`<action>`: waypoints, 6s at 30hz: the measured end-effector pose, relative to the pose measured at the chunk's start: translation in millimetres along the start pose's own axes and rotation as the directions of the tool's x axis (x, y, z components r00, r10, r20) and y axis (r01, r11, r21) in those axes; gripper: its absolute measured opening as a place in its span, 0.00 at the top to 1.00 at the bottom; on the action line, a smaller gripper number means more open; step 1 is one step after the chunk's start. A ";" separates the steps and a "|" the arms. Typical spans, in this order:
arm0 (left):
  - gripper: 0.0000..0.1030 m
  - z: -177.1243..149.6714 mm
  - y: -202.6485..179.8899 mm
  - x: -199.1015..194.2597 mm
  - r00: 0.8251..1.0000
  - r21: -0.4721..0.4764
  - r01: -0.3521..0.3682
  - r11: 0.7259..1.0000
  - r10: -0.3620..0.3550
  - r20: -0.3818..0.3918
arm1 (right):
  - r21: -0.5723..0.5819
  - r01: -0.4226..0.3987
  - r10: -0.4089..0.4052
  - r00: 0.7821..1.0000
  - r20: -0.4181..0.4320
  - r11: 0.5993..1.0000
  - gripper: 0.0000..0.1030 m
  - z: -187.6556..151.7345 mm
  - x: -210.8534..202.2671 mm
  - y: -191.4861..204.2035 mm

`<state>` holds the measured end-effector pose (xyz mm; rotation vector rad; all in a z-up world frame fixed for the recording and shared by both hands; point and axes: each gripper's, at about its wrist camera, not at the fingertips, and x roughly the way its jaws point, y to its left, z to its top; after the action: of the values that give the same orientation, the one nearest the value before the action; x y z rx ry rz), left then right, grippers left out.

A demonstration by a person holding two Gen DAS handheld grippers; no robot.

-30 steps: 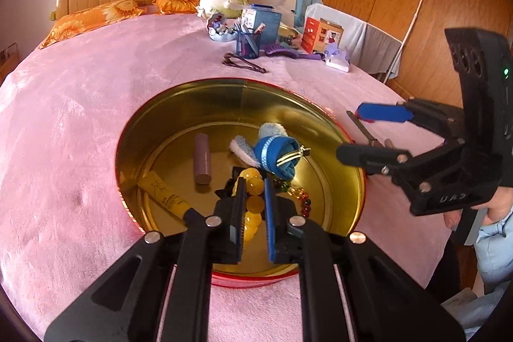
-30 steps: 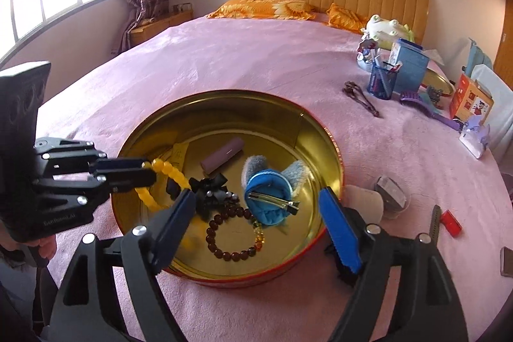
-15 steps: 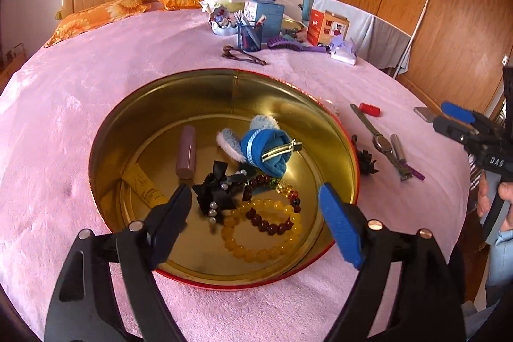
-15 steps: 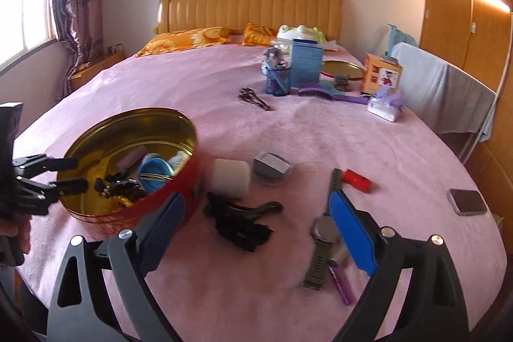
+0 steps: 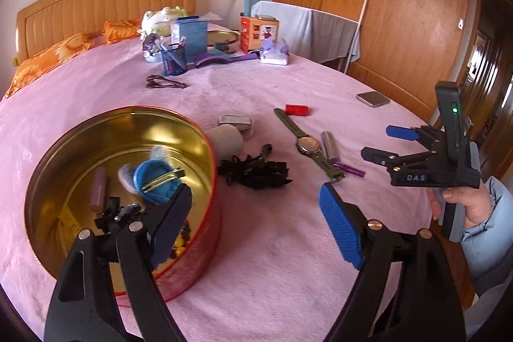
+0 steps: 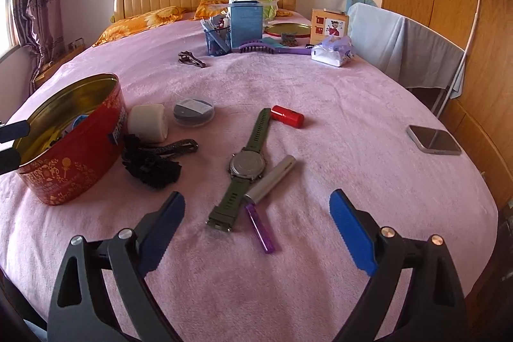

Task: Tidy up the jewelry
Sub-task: 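Grasp the purple lipstick tube beside the watch with the right gripper, then grasp the silver tube with the left gripper while the right holds the purple tube, then carry both tubes over the tin and open both grippers to drop them, then move the open left gripper back toward the green-strap watch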

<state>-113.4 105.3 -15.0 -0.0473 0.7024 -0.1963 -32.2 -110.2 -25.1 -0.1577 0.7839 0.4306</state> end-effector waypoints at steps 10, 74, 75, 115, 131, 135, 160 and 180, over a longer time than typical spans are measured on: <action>0.22 -14.2 -53.0 54.2 0.991 0.076 0.098 0.992 -0.090 -0.101 | -0.071 -0.075 0.069 0.995 -0.072 0.995 0.12 -16.2 39.8 -5.2; 0.83 49.0 -122.2 147.4 0.985 0.093 0.041 0.995 -0.025 -0.172 | 0.091 -0.163 0.151 0.980 0.130 0.982 0.90 -30.5 -44.7 -91.0; 0.83 48.6 -111.9 133.2 0.988 0.078 0.030 0.997 -0.018 -0.154 | 0.080 -0.174 0.162 0.978 0.131 0.982 0.90 -27.1 -45.3 -85.0; 0.31 -47.2 164.7 -53.5 0.937 -0.325 -0.334 0.885 0.348 -0.015 | -0.321 -0.475 0.425 0.879 -0.216 0.819 0.90 82.3 48.7 283.6; 0.22 -90.5 167.0 -112.5 0.880 -0.334 -0.415 0.846 0.466 0.087 | -0.426 -0.436 0.272 0.878 -0.393 0.793 0.90 92.2 100.3 365.5; 0.22 -99.5 172.0 -111.9 0.887 -0.359 -0.400 0.843 0.455 0.081 | -0.424 -0.419 0.261 0.887 -0.382 0.803 0.89 91.4 103.5 369.4; 0.22 -52.5 80.7 -75.5 0.931 -0.154 -0.345 0.926 0.359 0.071 | -0.146 -0.228 0.241 0.968 0.075 0.963 0.04 50.8 -18.5 132.2; 0.22 -2.5 -44.0 42.4 0.998 0.003 0.000 1.000 0.000 -0.069 | 0.067 -0.045 0.042 0.998 0.037 0.997 0.04 -20.8 -20.1 -36.0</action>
<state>-90.6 54.0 -39.1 -0.0378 0.7708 -0.1999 -42.7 -155.1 -26.2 -0.0698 0.7670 0.4462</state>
